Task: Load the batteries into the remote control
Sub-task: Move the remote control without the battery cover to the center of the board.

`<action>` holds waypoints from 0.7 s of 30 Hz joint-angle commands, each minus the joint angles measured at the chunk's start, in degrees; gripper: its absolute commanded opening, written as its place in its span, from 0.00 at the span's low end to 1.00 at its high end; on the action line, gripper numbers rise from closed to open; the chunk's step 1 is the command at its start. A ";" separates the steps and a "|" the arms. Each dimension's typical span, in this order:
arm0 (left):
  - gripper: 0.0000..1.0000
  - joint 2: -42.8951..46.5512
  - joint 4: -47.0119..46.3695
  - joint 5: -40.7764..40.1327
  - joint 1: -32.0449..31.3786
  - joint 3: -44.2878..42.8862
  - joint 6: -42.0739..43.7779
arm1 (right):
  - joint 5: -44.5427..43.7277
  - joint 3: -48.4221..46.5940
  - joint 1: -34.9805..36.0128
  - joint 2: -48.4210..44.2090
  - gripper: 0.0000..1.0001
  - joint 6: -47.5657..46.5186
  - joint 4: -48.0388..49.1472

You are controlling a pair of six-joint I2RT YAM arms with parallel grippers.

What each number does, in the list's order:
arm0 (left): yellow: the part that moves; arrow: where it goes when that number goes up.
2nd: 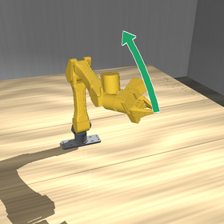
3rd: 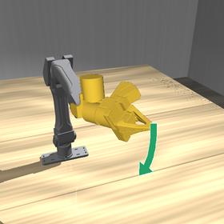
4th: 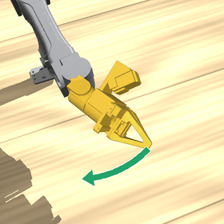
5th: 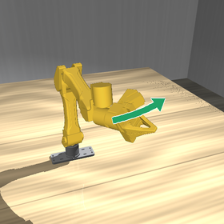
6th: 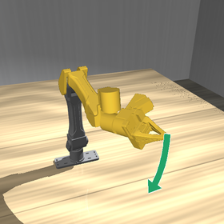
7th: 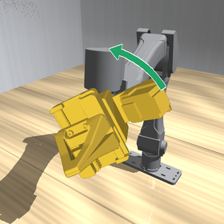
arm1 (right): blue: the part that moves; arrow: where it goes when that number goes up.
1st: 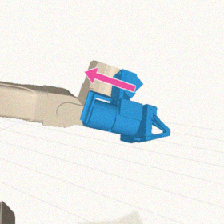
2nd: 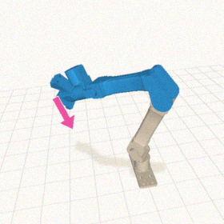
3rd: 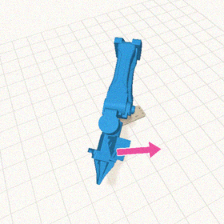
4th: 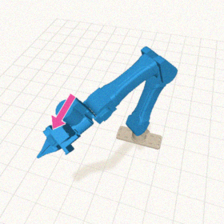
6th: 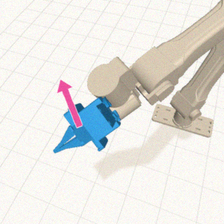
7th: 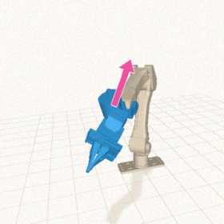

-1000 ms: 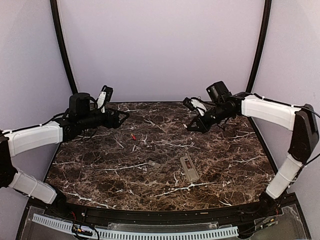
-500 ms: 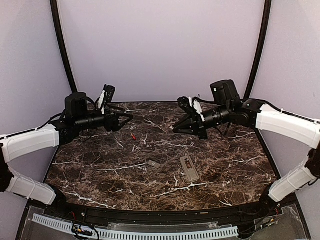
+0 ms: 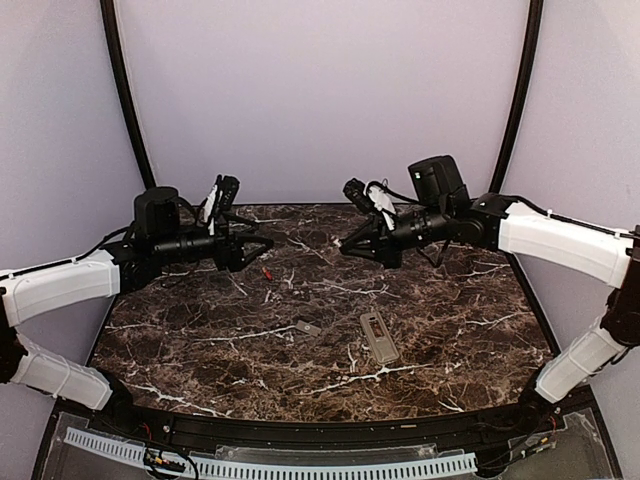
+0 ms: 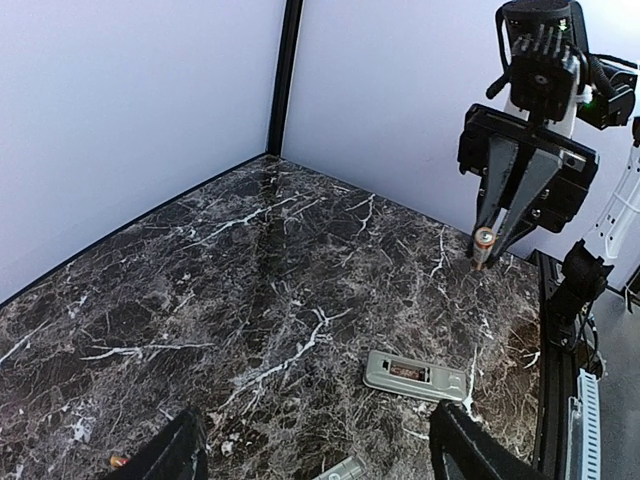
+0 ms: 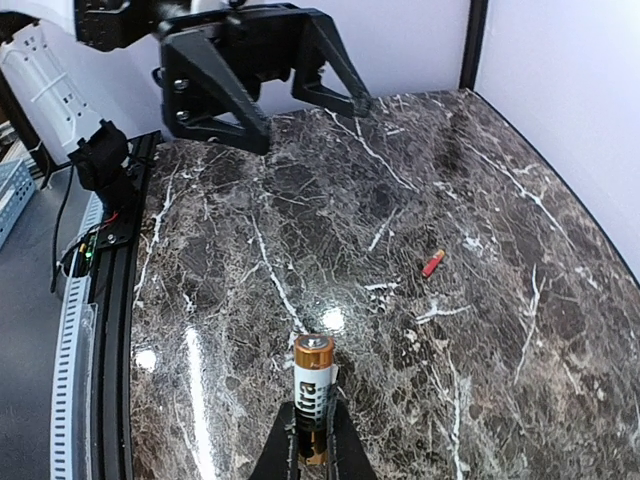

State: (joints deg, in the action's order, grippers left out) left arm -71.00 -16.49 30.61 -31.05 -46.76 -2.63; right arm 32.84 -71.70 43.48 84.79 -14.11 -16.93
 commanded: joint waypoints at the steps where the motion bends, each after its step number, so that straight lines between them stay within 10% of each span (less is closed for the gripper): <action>1: 0.75 0.16 1.53 0.05 -1.30 0.87 2.20 | -9.56 1.87 0.37 -0.20 0.00 12.04 2.07; 8: 0.75 -1.26 2.61 -2.11 -2.44 0.68 4.25 | -24.04 2.70 -1.08 2.46 0.00 24.45 -6.76; 21: 0.74 -6.69 10.29 -5.28 -7.27 -1.04 12.00 | -24.33 14.21 -5.46 11.08 0.00 27.91 -6.10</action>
State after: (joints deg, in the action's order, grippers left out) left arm -77.84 -8.47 25.82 -38.20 -46.78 7.60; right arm 9.15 -59.02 37.47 93.43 12.43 -23.94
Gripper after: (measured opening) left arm 0.740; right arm 0.052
